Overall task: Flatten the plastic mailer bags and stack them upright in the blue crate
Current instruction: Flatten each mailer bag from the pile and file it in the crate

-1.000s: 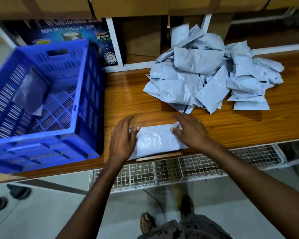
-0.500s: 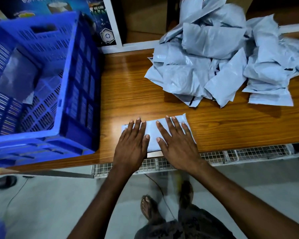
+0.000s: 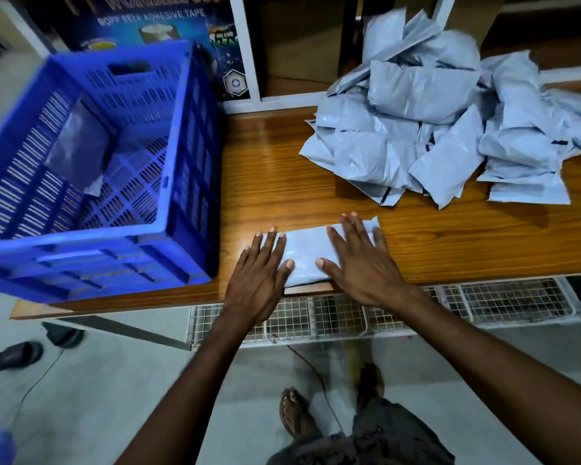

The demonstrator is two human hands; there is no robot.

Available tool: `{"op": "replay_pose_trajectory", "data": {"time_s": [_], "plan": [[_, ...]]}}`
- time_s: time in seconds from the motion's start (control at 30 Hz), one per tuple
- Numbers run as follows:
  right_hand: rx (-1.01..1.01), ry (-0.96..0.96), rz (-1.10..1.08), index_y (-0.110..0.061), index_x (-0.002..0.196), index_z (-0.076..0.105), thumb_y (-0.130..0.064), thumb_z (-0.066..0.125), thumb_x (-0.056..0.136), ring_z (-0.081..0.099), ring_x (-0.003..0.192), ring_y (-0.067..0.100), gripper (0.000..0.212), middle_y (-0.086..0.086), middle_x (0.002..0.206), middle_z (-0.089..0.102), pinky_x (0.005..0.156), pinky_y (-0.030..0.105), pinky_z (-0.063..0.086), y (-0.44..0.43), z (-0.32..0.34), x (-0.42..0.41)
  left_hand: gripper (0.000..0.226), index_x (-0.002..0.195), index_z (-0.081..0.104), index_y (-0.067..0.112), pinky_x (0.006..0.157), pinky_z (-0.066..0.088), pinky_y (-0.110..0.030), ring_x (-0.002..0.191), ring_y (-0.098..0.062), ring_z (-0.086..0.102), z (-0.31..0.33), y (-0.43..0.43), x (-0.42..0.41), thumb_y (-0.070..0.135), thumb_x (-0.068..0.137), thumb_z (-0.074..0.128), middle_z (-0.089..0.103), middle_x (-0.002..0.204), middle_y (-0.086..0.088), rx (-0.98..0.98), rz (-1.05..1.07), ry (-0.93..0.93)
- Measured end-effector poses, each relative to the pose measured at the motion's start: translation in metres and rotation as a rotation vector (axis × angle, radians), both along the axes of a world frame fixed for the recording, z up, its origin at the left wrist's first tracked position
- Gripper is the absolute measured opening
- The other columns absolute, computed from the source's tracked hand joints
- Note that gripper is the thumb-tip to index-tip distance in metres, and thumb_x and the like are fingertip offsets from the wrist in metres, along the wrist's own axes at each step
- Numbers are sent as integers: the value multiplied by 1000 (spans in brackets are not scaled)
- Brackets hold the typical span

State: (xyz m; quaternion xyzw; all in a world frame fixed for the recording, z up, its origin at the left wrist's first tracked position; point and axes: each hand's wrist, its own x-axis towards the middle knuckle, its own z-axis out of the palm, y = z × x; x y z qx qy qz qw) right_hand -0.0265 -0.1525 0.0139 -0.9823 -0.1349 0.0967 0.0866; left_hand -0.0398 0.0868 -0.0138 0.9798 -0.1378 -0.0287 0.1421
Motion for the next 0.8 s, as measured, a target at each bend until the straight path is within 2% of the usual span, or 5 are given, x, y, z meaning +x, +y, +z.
{"op": "replay_pose_trajectory", "data": {"time_s": [0.13, 0.3, 0.5, 0.63, 0.8], "plan": [[3, 110, 257, -46, 157, -13, -88, 13, 87, -29, 151, 15, 86, -3, 166, -26, 124, 51, -7, 5, 5, -1, 64, 165, 9, 23, 128, 7, -34, 159, -14, 1, 5, 4, 0, 54, 109, 12, 2, 173, 4, -155, -5, -8], [-88, 58, 309, -47, 155, -20, -82, 31, 92, -21, 154, 21, 88, 0, 168, -20, 125, 50, -3, -14, -1, -26, 48, 152, 44, 16, 111, 43, -41, 138, -26, 49, 14, 14, -29, 33, 108, 34, 53, 150, -8, -159, 106, -117], [-72, -65, 258, -33, 161, 16, -16, 58, 92, 21, 152, 26, 82, 3, 167, 20, 111, 43, 34, -20, 22, -58, 33, 136, 62, 21, 79, 55, -39, 108, -28, 67, 46, 2, -76, 25, 105, 53, 67, 132, 0, -235, 321, -240], [129, -226, 172, -26, 154, 39, -6, 61, 80, 49, 134, 30, 80, 6, 154, 46, 96, 43, 49, -8, 50, -65, 25, 121, 69, 19, 69, 55, -40, 94, -26, 69, 89, 0, -87, 21, 99, 58, 72, 112, -1, -242, 338, -552], [345, -432, 141, -23, 151, 44, -4, 63, 83, 55, 125, 28, 73, 3, 147, 53, 94, 42, 52, 32, 118, -55, 19, 113, 72, 15, 73, 51, -39, 92, -25, 67, 144, 34, -75, 18, 99, 60, 71, 102, -3, -260, 408, -826]]}}
